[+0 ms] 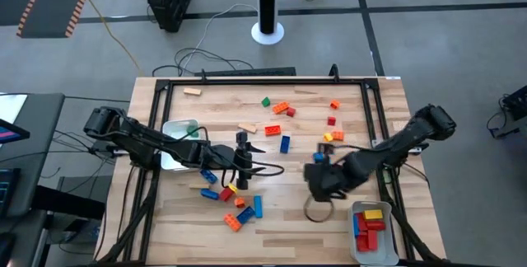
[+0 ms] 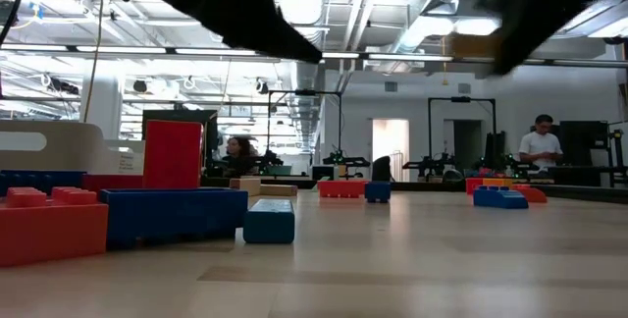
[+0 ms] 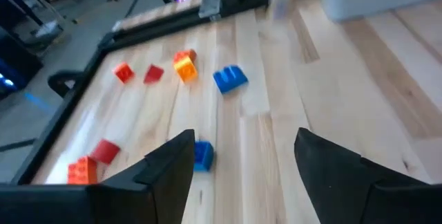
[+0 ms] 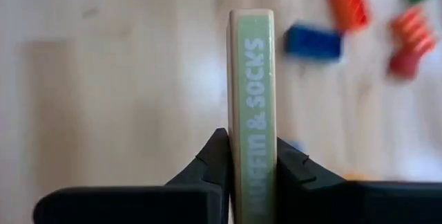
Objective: Sort blocks by size
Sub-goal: Put the brown large block into the gray bin, then put the yellow small game piece into the white bin
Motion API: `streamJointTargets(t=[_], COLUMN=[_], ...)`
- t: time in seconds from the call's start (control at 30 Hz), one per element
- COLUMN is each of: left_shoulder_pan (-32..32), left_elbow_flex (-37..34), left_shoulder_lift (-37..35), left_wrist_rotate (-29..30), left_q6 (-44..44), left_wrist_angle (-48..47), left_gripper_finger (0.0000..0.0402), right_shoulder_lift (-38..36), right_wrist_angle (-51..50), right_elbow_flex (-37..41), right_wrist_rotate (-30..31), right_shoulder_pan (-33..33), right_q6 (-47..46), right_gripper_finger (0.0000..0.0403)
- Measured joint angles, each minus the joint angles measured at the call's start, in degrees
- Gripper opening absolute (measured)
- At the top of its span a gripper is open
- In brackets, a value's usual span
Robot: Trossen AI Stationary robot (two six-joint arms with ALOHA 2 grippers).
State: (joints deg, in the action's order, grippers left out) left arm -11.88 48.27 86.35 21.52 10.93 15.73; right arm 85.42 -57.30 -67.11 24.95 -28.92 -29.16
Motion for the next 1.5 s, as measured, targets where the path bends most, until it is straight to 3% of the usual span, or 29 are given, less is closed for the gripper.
streamJointTargets(t=[0.2, 0.47, 0.67, 0.97, 1.2, 1.27, 1.37, 1.5], left_shoulder_pan=[0.17, -1.28, -2.41, -2.91, -5.6, -6.56, -7.44, -7.37], left_elbow_flex=[-0.02, -0.02, -0.02, -0.02, -0.02, -0.02, -0.02, -0.02], left_shoulder_lift=[0.0, -2.75, -6.6, -6.58, -6.58, -6.58, -6.56, -6.56], left_wrist_rotate=[0.32, 0.28, 0.0, -5.45, -10.09, -10.94, -10.61, -5.05], left_q6=[-3.44, -6.16, -10.75, -17.53, -18.32, -18.35, -18.32, -18.69], left_wrist_angle=[-2.62, -5.75, -13.91, -23.64, -25.47, -25.49, -25.29, -24.05], left_gripper_finger=[0.0232, 0.0228, 0.0228, 0.0228, 0.0228, 0.0228, 0.0228, 0.0228], right_shoulder_lift=[-6.88, -8.37, -2.68, 4.52, 2.0, 0.89, 0.27, 0.33], right_wrist_angle=[-8.5, -15.49, -15.52, -15.43, -16.98, -18.77, -23.01, -25.93], right_elbow_flex=[-2.38, -2.38, -2.21, -2.16, -2.16, -2.16, -2.18, -1.24], right_wrist_rotate=[-11.74, -11.98, -15.17, -20.72, -23.0, -19.92, -9.18, 2.11], right_shoulder_pan=[-10.56, -28.16, -35.81, -37.84, -35.71, -34.52, -31.92, -24.65], right_q6=[-19.45, -52.79, -68.11, -74.1, -74.15, -72.87, -70.71, -67.32], right_gripper_finger=[0.008, 0.009, 0.009, 0.0122, 0.0163, 0.0165, 0.0163, 0.0162])
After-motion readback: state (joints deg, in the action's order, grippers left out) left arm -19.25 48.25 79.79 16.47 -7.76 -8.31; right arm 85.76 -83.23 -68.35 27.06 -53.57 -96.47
